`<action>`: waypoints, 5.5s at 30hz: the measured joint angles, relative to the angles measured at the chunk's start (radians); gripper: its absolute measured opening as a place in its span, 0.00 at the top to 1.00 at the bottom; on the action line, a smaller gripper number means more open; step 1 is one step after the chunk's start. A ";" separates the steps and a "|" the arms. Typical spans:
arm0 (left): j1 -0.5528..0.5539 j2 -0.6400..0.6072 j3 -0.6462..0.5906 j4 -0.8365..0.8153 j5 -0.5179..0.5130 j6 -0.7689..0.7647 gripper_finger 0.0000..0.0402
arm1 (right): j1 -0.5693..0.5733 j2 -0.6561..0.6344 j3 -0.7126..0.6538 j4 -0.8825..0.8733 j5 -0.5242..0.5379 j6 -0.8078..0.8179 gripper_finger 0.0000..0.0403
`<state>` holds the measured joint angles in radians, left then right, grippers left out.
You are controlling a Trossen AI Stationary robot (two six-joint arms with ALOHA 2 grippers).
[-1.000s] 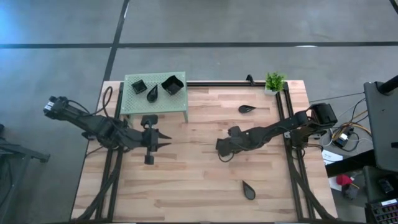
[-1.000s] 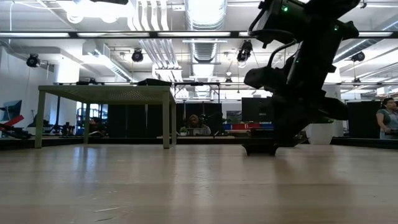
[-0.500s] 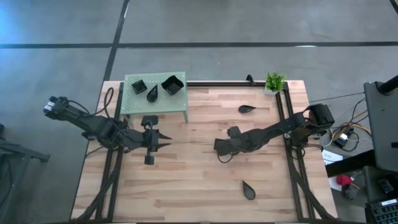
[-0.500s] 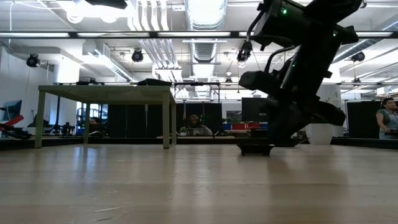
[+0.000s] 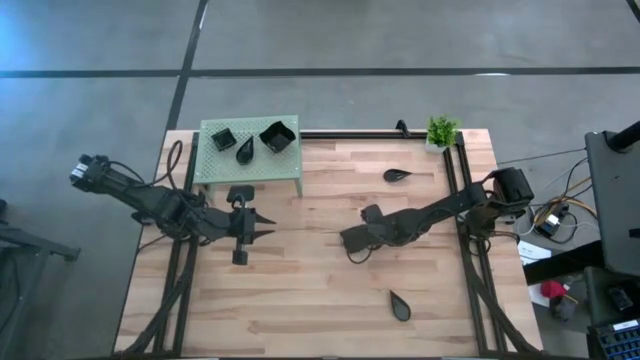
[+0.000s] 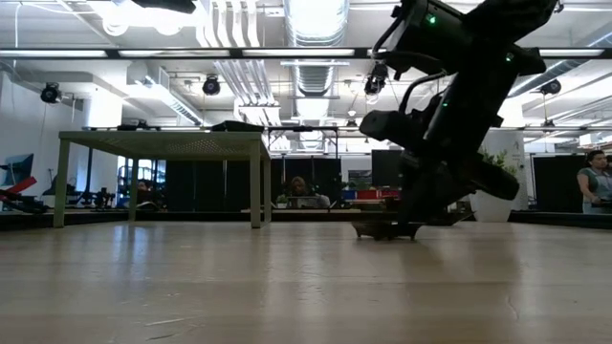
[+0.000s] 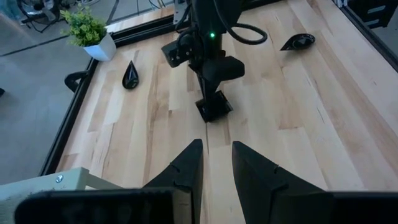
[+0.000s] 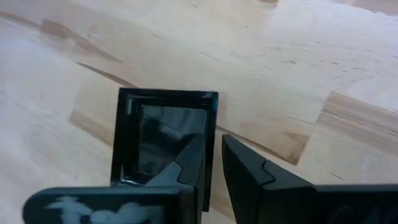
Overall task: Pick & Place Mini shaped plates
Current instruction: Stack the black square plate on top of the black square plate on the shelf
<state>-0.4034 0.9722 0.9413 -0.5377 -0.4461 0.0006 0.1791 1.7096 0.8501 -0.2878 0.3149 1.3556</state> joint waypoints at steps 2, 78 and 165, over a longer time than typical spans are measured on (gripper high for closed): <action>0.000 0.000 0.000 0.000 0.000 0.000 0.80 | 0.000 0.000 0.000 0.002 -0.002 -0.010 0.87; 0.000 0.000 0.001 0.014 0.003 -0.001 0.80 | -0.007 0.050 -0.005 0.152 -0.035 -0.246 0.88; 0.021 0.359 -0.077 0.406 -0.416 -0.340 0.86 | 0.039 0.026 0.242 0.535 0.240 -0.918 0.98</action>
<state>-0.3826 1.3309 0.8642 -0.1314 -0.8623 -0.3394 0.2180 1.7355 1.0920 0.2474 0.5545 0.4377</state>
